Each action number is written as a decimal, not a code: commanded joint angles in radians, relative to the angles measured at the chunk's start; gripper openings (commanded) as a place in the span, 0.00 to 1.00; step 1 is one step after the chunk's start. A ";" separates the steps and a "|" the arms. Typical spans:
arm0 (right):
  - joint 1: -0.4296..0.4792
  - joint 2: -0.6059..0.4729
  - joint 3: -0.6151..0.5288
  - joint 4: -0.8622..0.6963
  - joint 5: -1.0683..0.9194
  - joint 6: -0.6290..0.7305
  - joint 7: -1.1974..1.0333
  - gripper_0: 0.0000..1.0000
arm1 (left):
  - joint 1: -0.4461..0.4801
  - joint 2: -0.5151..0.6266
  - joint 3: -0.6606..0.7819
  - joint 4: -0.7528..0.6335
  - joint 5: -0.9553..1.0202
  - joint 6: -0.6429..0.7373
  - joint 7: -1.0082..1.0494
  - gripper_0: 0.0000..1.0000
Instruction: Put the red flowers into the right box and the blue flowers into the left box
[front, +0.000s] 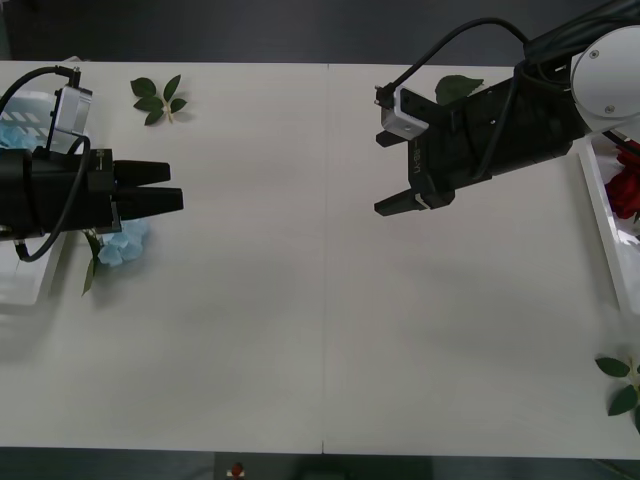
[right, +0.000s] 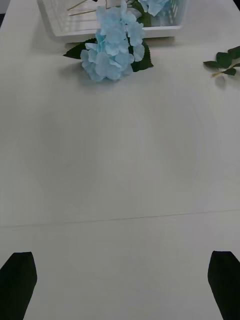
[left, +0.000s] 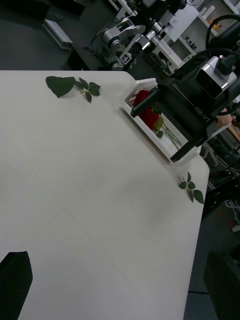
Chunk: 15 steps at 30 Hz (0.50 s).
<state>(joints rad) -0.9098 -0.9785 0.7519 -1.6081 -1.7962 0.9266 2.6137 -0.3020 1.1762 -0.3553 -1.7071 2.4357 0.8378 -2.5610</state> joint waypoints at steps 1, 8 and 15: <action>-0.021 -0.008 -0.009 -0.021 0.001 0.003 0.037 1.00 | -0.121 0.069 -0.090 -0.014 0.036 -0.009 -0.024 1.00; -0.021 -0.008 -0.009 -0.021 0.001 0.003 0.037 1.00 | -0.241 0.079 -0.266 -0.035 0.069 -0.092 -0.031 1.00; -0.021 -0.008 -0.009 -0.021 0.001 0.003 0.037 1.00 | -0.261 0.080 -0.315 -0.072 0.085 -0.140 -0.031 1.00</action>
<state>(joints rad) -0.9098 -0.9785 0.7519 -1.6081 -1.7962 0.9266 2.6137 -0.5479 1.2369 -0.6920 -1.7556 2.5003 0.7022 -2.5638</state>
